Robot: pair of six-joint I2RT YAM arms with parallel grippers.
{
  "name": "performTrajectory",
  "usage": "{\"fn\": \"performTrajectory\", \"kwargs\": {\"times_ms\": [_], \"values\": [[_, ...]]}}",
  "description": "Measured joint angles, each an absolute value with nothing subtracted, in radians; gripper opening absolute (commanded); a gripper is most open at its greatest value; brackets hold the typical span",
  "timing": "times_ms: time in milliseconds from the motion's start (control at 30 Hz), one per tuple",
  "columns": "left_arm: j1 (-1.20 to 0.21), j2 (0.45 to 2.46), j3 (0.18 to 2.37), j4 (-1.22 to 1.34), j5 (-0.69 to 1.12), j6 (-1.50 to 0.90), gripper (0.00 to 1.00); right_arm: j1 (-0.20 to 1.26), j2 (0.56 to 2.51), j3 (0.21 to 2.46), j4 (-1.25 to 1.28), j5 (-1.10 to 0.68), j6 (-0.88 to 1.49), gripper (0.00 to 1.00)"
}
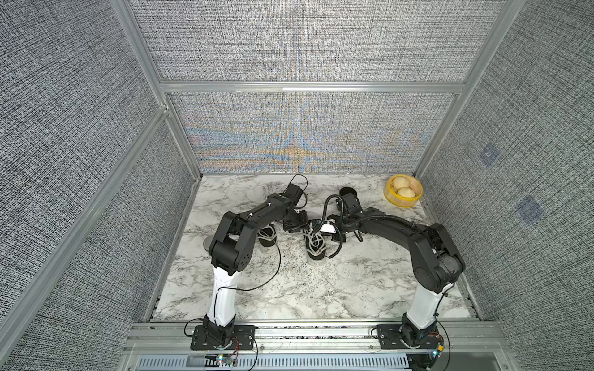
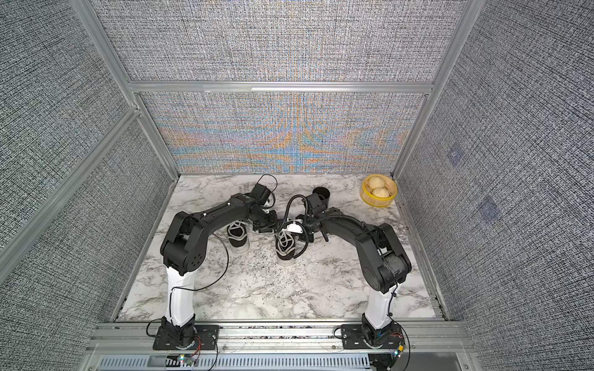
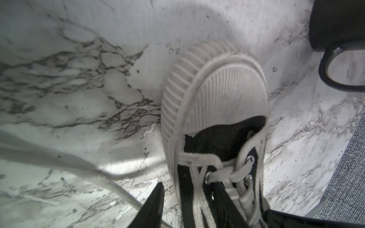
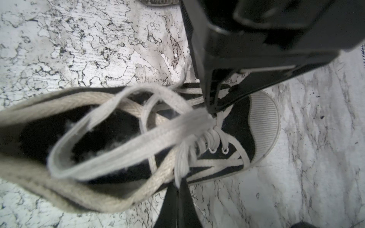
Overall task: Remove the insole from the shoe
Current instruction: Untie the shoelace on the shoe.
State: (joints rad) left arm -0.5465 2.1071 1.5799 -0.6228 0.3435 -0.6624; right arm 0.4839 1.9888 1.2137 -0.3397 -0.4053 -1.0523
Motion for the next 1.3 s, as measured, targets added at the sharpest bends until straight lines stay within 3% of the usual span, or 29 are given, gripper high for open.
{"fn": "performTrajectory", "kwargs": {"times_ms": [833,1300], "values": [[-0.547,2.129,1.580,-0.632,0.298,-0.632,0.40,0.464,1.453,1.104,-0.310,-0.364,-0.822,0.00],[-0.547,2.131,1.592,-0.641,0.295,-0.628,0.40,0.471,1.386,1.165,-0.216,-0.382,-0.753,0.00]]}}
